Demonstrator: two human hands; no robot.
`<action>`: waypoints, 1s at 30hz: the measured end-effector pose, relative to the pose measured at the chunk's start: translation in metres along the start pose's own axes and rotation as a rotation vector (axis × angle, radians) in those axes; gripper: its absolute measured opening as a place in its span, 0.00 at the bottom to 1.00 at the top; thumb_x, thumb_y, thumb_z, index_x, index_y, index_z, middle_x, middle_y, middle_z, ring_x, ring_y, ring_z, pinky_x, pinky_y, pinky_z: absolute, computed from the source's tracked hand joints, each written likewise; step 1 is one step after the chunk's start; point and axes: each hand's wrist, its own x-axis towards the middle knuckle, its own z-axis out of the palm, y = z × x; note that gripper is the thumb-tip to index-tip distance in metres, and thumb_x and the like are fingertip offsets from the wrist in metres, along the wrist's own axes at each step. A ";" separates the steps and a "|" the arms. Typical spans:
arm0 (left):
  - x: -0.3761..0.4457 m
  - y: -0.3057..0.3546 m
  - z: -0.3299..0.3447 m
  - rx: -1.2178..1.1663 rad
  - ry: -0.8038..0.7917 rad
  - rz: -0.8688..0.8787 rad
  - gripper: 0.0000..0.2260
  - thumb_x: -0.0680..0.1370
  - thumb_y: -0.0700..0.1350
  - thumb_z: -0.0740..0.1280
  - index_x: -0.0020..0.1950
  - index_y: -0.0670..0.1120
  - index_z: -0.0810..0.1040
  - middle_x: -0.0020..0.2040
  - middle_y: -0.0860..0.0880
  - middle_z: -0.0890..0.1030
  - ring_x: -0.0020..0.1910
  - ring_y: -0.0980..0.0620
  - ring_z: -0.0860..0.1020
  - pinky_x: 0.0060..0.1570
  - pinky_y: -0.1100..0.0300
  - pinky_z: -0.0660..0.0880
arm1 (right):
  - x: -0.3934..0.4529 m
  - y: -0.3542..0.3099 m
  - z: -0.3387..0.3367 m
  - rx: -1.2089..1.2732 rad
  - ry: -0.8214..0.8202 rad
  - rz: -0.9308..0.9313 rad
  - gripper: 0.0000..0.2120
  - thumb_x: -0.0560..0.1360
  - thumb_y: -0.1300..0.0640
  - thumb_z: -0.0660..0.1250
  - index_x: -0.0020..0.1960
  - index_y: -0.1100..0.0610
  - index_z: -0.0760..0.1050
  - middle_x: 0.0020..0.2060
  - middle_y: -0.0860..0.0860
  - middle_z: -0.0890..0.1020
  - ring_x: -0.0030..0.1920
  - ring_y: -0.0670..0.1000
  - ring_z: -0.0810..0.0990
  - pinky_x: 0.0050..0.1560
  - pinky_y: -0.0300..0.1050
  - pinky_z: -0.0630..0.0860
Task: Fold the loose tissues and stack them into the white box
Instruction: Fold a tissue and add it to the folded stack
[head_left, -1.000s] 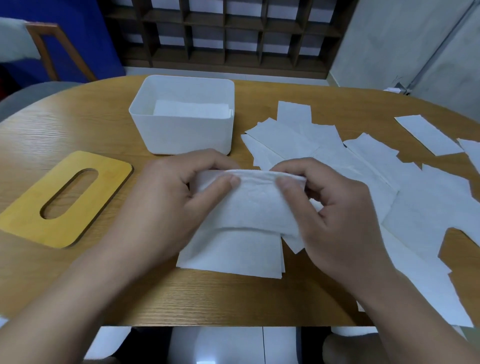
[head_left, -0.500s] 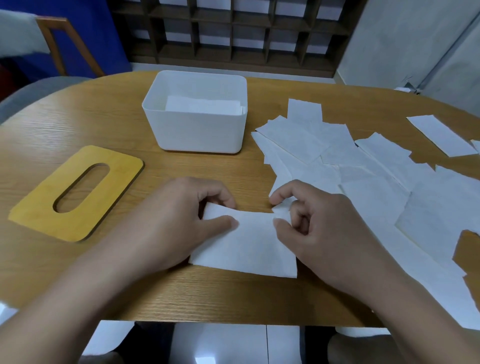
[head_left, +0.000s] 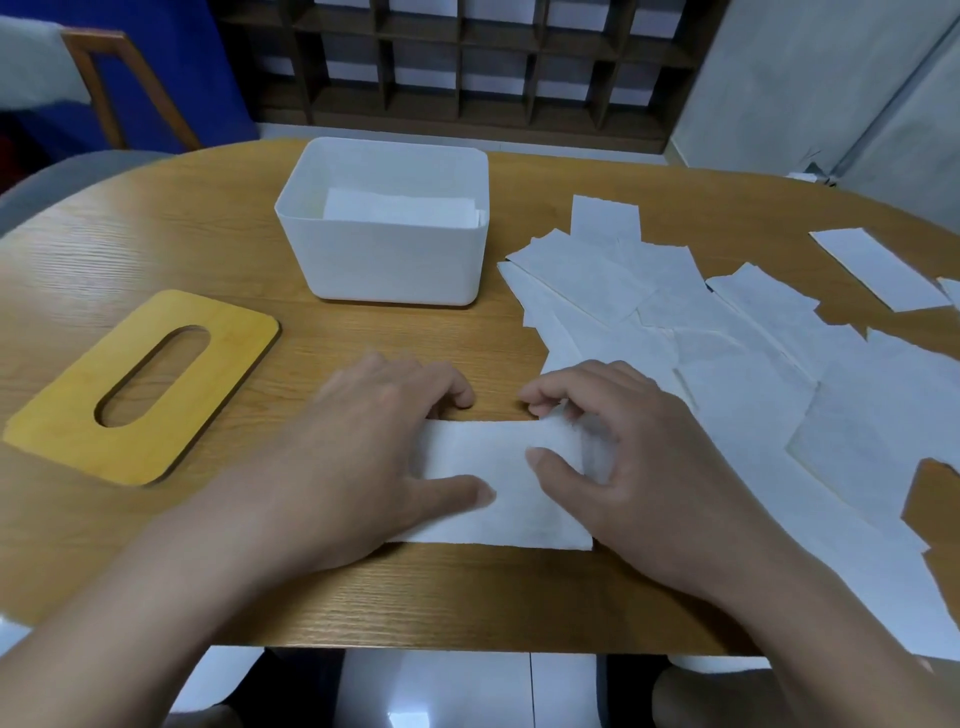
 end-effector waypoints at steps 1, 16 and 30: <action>0.000 0.002 0.000 -0.042 -0.006 -0.034 0.25 0.72 0.74 0.71 0.64 0.68 0.70 0.53 0.67 0.71 0.57 0.63 0.68 0.50 0.63 0.67 | 0.000 -0.001 0.001 0.001 -0.002 0.002 0.15 0.80 0.46 0.74 0.66 0.40 0.78 0.56 0.33 0.78 0.62 0.42 0.75 0.61 0.41 0.75; 0.012 -0.012 0.011 -0.926 0.433 0.059 0.14 0.74 0.39 0.83 0.56 0.51 0.86 0.48 0.51 0.87 0.45 0.52 0.83 0.47 0.57 0.80 | 0.017 -0.017 0.012 0.846 0.207 0.191 0.24 0.78 0.67 0.77 0.70 0.47 0.81 0.54 0.49 0.89 0.54 0.52 0.89 0.54 0.49 0.86; 0.026 -0.013 0.031 -1.117 0.589 0.053 0.31 0.80 0.30 0.74 0.77 0.55 0.73 0.55 0.44 0.84 0.52 0.43 0.85 0.54 0.54 0.82 | 0.028 -0.028 0.038 0.695 0.210 0.169 0.29 0.86 0.56 0.69 0.78 0.33 0.63 0.64 0.49 0.81 0.58 0.51 0.86 0.61 0.62 0.84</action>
